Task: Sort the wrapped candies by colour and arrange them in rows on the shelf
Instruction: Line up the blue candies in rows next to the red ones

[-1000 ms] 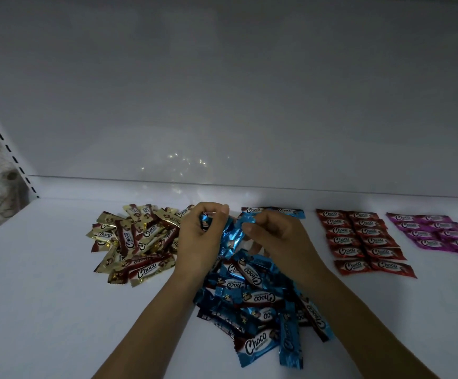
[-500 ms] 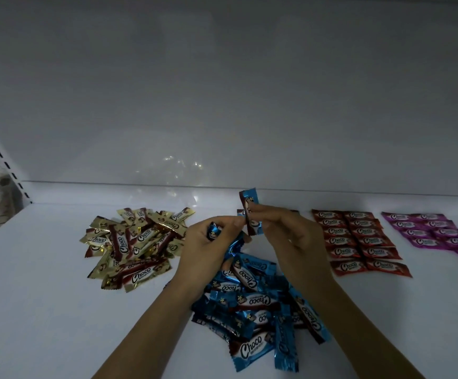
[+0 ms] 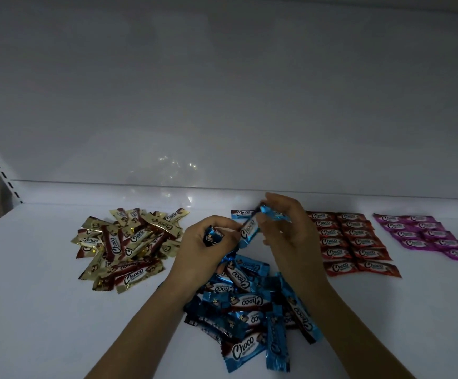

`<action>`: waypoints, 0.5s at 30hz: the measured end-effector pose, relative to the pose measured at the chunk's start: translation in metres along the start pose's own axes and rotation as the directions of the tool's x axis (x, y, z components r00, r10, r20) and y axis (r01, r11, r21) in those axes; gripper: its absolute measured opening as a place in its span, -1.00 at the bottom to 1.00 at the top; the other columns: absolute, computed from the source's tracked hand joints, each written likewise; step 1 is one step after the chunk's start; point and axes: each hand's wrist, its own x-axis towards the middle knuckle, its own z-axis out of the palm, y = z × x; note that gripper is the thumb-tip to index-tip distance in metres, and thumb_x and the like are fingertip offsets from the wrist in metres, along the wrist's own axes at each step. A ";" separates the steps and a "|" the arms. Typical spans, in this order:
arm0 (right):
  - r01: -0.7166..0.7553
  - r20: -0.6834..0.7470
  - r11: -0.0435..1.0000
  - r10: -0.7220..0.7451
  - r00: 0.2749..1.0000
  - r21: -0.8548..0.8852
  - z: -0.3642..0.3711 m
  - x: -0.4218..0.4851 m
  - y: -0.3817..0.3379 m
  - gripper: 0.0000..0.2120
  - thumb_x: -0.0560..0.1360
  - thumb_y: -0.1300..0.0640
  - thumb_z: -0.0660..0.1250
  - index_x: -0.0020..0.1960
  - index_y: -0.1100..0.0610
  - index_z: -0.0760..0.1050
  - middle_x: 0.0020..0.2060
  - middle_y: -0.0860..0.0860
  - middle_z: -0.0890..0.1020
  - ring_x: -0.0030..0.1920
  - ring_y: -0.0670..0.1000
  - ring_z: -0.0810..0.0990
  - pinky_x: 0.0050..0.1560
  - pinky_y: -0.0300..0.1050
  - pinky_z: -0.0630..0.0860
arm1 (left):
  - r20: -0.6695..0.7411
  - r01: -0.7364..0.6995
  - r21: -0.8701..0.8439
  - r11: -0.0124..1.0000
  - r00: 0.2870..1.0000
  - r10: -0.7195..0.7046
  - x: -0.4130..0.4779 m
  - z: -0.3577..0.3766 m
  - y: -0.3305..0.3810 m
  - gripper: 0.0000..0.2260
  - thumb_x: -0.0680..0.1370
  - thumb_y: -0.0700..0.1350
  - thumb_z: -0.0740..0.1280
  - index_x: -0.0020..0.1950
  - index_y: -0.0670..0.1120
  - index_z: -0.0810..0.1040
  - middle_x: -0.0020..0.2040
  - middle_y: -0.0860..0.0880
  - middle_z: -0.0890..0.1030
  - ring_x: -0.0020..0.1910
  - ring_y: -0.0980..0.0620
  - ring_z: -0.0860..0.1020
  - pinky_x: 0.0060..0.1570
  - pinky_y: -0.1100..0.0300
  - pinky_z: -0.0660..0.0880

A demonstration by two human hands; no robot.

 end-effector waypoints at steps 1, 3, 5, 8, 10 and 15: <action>-0.031 0.019 1.000 0.031 0.999 0.005 -0.001 0.001 0.001 -0.75 0.50 0.17 0.35 0.16 0.01 0.49 -0.07 -0.15 0.64 -0.12 -0.10 0.64 -0.20 -0.14 0.61 | -0.006 -0.008 0.010 1.000 1.000 0.008 0.000 0.000 -0.001 -0.89 0.54 -0.28 0.34 -0.12 -0.14 0.64 -0.32 -0.02 0.61 -0.60 0.04 0.38 -0.59 0.29 0.33; -0.090 0.062 0.993 0.085 0.994 0.079 -0.003 0.005 0.002 -0.83 0.48 0.28 0.37 0.03 0.09 0.57 -0.18 -0.09 0.65 -0.20 -0.11 0.62 -0.29 -0.20 0.58 | -0.020 -0.029 0.018 0.999 0.999 0.029 0.000 -0.002 -0.001 -0.86 0.55 -0.29 0.33 -0.11 -0.11 0.65 -0.33 0.01 0.60 -0.59 0.06 0.40 -0.58 0.28 0.34; -0.146 0.056 0.982 0.140 0.989 0.123 -0.008 0.009 0.005 -0.85 0.48 0.35 0.35 -0.11 0.13 0.60 -0.23 -0.02 0.64 -0.26 -0.10 0.62 -0.35 -0.23 0.57 | -0.054 -0.037 0.026 0.999 0.998 0.038 0.001 -0.003 0.000 -0.88 0.55 -0.27 0.33 -0.10 -0.12 0.64 -0.30 -0.02 0.64 -0.56 0.09 0.43 -0.57 0.29 0.36; -0.153 -0.079 0.988 0.151 0.985 -0.022 -0.019 0.017 0.018 -0.81 0.50 0.35 0.32 -0.16 0.08 0.56 -0.19 0.01 0.63 -0.18 -0.02 0.64 -0.28 -0.20 0.60 | -0.160 0.008 -0.019 1.000 0.987 -0.011 0.003 -0.006 -0.001 -0.94 0.54 -0.20 0.34 -0.11 -0.11 0.59 -0.23 -0.07 0.68 -0.55 0.11 0.43 -0.57 0.31 0.37; -0.156 -0.096 0.967 0.139 0.986 -0.201 -0.026 0.021 0.030 -0.78 0.52 0.33 0.31 -0.15 0.02 0.52 -0.17 -0.02 0.61 -0.13 0.02 0.64 -0.20 -0.14 0.63 | -0.224 0.027 -0.036 0.999 0.974 -0.035 0.005 -0.009 -0.003 -0.94 0.54 -0.17 0.34 -0.11 -0.11 0.58 -0.21 -0.08 0.68 -0.56 0.15 0.43 -0.57 0.32 0.35; -0.156 0.019 0.918 0.175 0.984 -0.364 -0.026 0.020 0.042 -0.83 0.53 0.31 0.29 -0.03 0.07 0.56 -0.10 -0.13 0.59 -0.11 -0.17 0.56 -0.03 -0.36 0.54 | -0.247 -0.009 0.022 1.000 0.969 0.014 0.006 -0.009 -0.008 -0.93 0.54 -0.13 0.35 -0.12 -0.10 0.58 -0.19 -0.10 0.68 -0.53 0.20 0.45 -0.50 0.30 0.36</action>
